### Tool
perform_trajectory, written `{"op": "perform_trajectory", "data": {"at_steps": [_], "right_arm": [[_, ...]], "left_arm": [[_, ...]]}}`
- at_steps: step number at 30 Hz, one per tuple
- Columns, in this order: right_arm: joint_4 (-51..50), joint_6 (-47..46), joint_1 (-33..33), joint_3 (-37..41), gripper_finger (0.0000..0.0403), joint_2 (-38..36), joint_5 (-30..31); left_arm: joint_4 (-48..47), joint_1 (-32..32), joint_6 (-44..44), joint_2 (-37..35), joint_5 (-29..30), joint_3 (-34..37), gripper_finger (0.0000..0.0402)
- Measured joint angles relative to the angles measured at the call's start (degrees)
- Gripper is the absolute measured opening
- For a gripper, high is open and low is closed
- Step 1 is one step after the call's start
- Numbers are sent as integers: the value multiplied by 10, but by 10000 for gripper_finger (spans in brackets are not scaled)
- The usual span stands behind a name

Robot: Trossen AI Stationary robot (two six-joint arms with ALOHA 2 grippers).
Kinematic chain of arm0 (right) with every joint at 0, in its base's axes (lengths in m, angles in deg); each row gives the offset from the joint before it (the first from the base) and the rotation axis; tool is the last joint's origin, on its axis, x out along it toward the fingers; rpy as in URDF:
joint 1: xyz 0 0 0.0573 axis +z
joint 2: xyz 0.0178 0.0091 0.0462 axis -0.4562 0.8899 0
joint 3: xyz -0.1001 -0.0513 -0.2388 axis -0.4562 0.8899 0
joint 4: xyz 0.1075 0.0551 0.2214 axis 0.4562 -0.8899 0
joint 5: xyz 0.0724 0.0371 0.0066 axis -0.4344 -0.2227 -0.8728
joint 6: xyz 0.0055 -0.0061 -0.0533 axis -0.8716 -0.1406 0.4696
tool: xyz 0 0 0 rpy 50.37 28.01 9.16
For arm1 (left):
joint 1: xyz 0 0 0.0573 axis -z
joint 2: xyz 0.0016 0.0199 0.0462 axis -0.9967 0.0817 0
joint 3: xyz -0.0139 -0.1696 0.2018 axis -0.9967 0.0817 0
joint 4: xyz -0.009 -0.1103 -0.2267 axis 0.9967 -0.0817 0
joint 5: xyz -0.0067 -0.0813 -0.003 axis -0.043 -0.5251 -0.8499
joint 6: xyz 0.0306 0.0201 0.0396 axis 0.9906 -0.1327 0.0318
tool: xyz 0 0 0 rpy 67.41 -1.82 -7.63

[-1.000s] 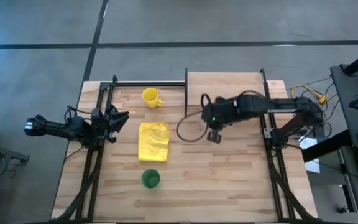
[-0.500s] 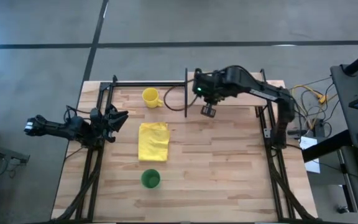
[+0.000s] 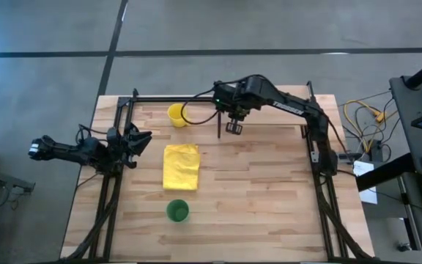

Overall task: Stack small to large cups/mugs on shelf
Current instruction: Put the transparent mug on the shelf

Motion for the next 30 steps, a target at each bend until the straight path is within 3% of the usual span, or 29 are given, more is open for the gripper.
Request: {"op": "perform_trajectory", "data": {"at_steps": [13, 24, 30], "right_arm": [[0, -11, -14, 2, 11, 2, -26], [1, 8, -15, 2, 67, 5, -21], [8, 9, -15, 2, 77, 4, 2]], "left_arm": [[0, 0, 0, -1, -1, 0, 89], [0, 0, -1, 0, -5, 0, 89], [0, 0, -1, 0, -5, 0, 89]]}}
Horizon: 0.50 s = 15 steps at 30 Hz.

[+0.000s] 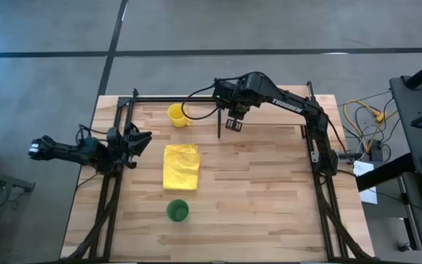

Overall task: Stack small to large cups/mugs on shelf
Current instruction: Put the transparent mug on the shelf, then put the yellow mug on the shelf

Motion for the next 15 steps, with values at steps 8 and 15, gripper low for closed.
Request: {"op": "perform_trajectory", "data": {"at_steps": [8, 15], "right_arm": [[40, 2, -11, 0, 77, 2, 34], [57, -3, -11, 0, 77, -1, 33]], "left_arm": [[0, 0, 0, 0, 0, 0, 89], [0, 0, 0, 0, -14, 0, 89]]}}
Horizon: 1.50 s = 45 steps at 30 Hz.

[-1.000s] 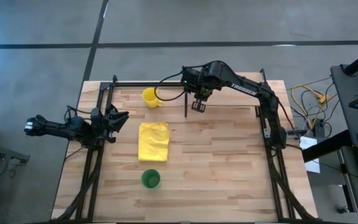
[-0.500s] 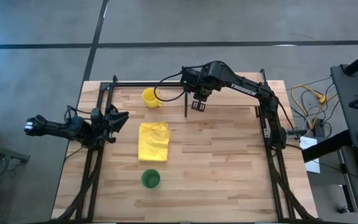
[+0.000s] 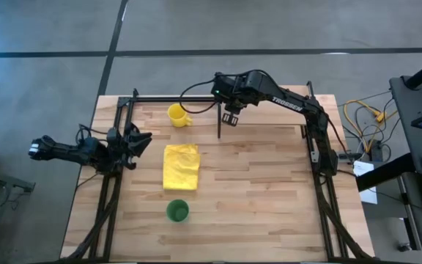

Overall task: Stack small to large cups/mugs on shelf
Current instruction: Put the yellow mug on the shelf

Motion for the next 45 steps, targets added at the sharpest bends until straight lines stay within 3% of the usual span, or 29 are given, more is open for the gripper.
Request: {"op": "perform_trajectory", "data": {"at_steps": [7, 14, 21, 26, 32, 39, 45], "right_arm": [[-3, -10, 35, -43, 77, -18, -10], [45, 7, 94, -39, 71, -51, -216], [69, 31, 127, -38, 93, -46, -190], [79, -10, 129, -38, 114, -28, -191], [85, -48, 135, -38, 123, -15, -191], [89, -67, 152, -38, 116, -14, -191], [87, -94, 168, -38, 119, -14, -191]], "left_arm": [[0, 0, 0, 0, -10, 0, 89], [3, 0, 1, 0, -10, -2, 89], [80, 0, 2, -1, -10, -2, 89], [111, 0, 13, -5, -16, -3, 89], [78, 0, 16, 6, 65, -3, 89], [48, 0, 32, 46, 245, -4, 89], [3, 0, 108, 85, 236, -30, 89]]}}
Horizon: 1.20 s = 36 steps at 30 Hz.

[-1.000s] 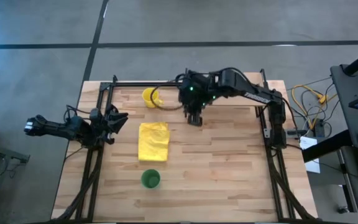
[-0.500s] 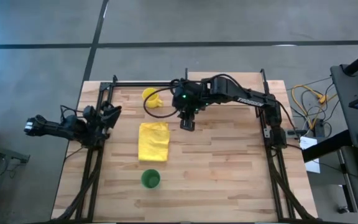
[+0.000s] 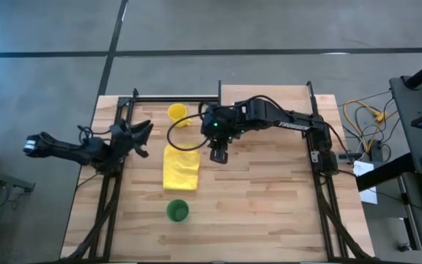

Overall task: Stack small to large cups/mugs on shelf
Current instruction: Put the yellow mug on the shelf

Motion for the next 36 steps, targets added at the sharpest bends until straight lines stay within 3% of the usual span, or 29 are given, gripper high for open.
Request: {"op": "perform_trajectory", "data": {"at_steps": [8, 13, 17, 21, 24, 30, 33, 36], "right_arm": [[0, -10, 13, 0, 111, 0, 0], [0, -29, 17, 0, 113, 0, 0], [1, -37, 17, 0, 112, 0, 0], [2, -52, 17, 0, 112, 0, 0], [4, -56, 17, 0, 113, 0, 0], [21, -59, 17, 0, 114, 0, 0], [24, -59, 17, 0, 114, 0, 0], [22, -59, 21, 0, 111, 0, 0]], "left_arm": [[-188, 0, 29, 43, -1, -139, 89], [-428, 0, 21, 76, -1, -299, 89], [-654, -12, -56, 113, -2, -442, 89], [-846, -21, -147, 158, -78, -574, 89], [-897, -23, -151, 193, -128, -636, 89], [-937, -26, -103, 258, -153, -695, 89], [-973, -40, -93, 283, -144, -700, 89], [-975, -65, -152, 310, -92, -689, 89]]}}
